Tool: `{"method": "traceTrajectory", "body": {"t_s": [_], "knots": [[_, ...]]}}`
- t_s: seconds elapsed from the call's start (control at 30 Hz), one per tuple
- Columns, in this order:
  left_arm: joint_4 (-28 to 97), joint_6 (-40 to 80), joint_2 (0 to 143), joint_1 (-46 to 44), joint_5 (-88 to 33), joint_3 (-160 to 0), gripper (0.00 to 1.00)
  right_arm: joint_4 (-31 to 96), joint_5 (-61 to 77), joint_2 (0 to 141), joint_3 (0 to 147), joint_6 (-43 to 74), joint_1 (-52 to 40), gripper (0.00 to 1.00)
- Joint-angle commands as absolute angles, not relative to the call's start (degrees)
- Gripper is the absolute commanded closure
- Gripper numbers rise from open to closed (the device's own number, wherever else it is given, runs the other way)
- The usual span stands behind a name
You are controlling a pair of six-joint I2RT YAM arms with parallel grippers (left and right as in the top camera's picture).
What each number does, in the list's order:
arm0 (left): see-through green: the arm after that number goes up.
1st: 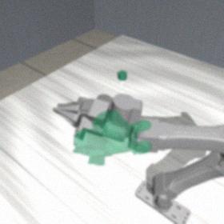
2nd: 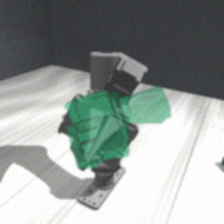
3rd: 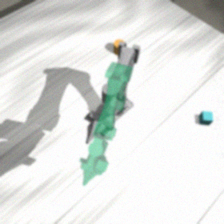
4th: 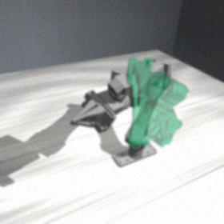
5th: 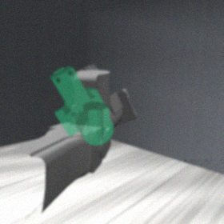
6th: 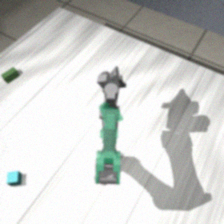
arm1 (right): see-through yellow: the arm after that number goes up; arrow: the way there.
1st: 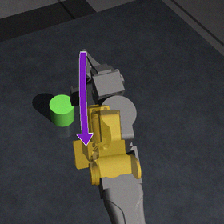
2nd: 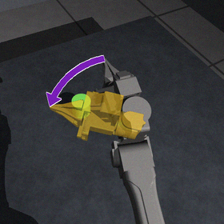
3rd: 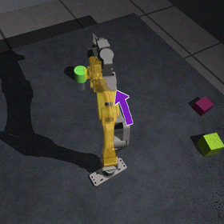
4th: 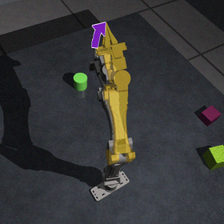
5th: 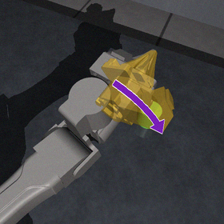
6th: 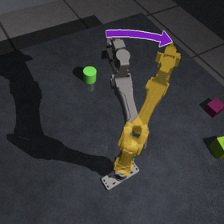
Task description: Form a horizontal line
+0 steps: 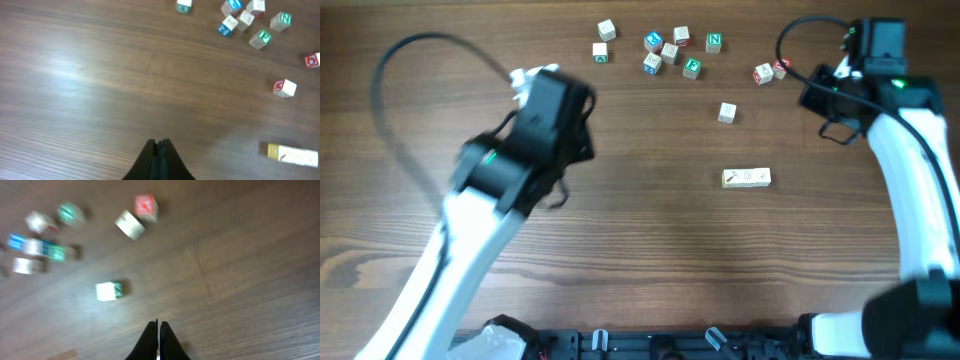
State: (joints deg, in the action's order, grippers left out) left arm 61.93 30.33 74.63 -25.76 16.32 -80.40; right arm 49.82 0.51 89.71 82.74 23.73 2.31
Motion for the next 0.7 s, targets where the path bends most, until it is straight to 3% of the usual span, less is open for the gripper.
{"method": "traceTrajectory", "body": {"t_s": [0.0,0.07,0.13,0.17,0.2,0.3,0.33,0.37,0.67], "knots": [[66.46,30.48,65.34,-25.61,19.4,-80.47,0.96,51.03,-0.67,81.82,83.9,21.8,2.22,0.95],[69.58,30.46,58.87,-25.61,19.4,-80.47,0.96,52.51,-0.69,76.07,83.9,21.8,2.22,0.89],[71.72,30.46,53.41,-25.61,19.38,-80.47,0.75,53.52,-0.69,71.88,83.9,21.8,2.22,0.69],[72.53,30.46,51.09,-25.61,19.35,-80.47,0.41,53.91,-0.69,69.56,83.9,21.54,2.22,0.57],[73.45,30.46,48.69,-25.61,19.35,-80.47,0.0,54.11,-0.71,67.35,83.9,20.95,2.22,0.45],[76.29,30.46,44.45,-25.61,19.35,-80.47,0.0,54.15,-0.69,63.66,83.88,20.97,2.22,0.19],[76.93,30.46,43.55,-25.61,19.35,-80.47,0.0,54.37,-0.69,63.05,83.88,20.99,2.22,0.06],[77.34,30.48,42.98,-25.61,19.33,-80.47,0.0,55.0,-0.69,62.63,83.88,21.02,2.22,0.0],[78.52,30.46,42.72,-25.61,18.5,-80.47,0.0,59.66,-0.67,66.54,83.88,21.02,2.22,0.0]]}}
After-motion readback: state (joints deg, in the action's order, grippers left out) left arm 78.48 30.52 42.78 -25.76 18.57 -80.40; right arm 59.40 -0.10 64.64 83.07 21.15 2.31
